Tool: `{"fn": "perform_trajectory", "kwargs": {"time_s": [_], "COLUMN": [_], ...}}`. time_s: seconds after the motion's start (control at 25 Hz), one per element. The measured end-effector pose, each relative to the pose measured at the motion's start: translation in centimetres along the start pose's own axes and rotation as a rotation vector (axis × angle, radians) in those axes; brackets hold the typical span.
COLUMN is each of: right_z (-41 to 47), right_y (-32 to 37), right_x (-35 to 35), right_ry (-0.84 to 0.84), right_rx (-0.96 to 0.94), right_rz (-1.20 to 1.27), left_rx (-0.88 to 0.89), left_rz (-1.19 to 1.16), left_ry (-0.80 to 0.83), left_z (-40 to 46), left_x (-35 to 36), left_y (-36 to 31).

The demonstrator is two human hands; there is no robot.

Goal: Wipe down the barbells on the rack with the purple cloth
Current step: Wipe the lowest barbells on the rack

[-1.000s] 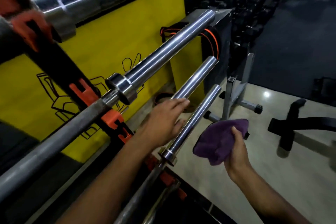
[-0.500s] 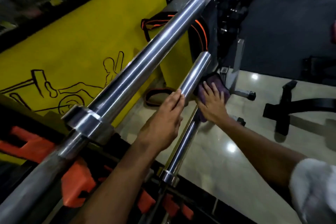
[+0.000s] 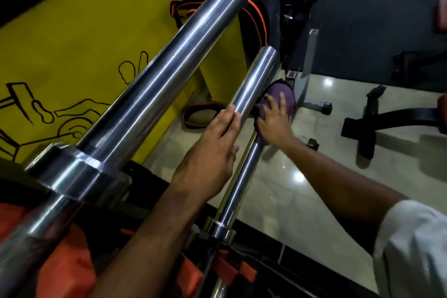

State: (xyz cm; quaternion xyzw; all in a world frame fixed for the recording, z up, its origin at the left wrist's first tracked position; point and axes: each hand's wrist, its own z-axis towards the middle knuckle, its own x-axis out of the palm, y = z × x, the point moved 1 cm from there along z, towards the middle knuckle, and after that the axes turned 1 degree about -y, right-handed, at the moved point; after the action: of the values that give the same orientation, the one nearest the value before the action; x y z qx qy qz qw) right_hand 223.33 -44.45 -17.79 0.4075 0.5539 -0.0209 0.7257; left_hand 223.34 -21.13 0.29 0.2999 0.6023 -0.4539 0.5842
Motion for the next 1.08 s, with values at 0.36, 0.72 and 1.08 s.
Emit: {"fn": "perform_trajectory", "kwargs": {"time_s": [0.36, 0.72, 1.08], "right_z": [2.9, 1.7, -0.8], "right_y": [-0.3, 0.5, -0.9], "right_x": [-1.2, -0.4, 0.8], "right_ry": [0.024, -0.050, -0.052], "right_rx": [-0.004, 0.054, 0.688], "right_rz": [0.095, 0.191, 1.782], "left_rx": [-0.030, -0.041, -0.016], "left_rz": [-0.002, -0.051, -0.089], "left_ry": [0.002, 0.002, -0.004], "left_z": [-0.2, 0.0, -0.2], "left_x": [-0.8, -0.9, -0.7], "left_y": [-0.4, -0.3, -0.4]}}
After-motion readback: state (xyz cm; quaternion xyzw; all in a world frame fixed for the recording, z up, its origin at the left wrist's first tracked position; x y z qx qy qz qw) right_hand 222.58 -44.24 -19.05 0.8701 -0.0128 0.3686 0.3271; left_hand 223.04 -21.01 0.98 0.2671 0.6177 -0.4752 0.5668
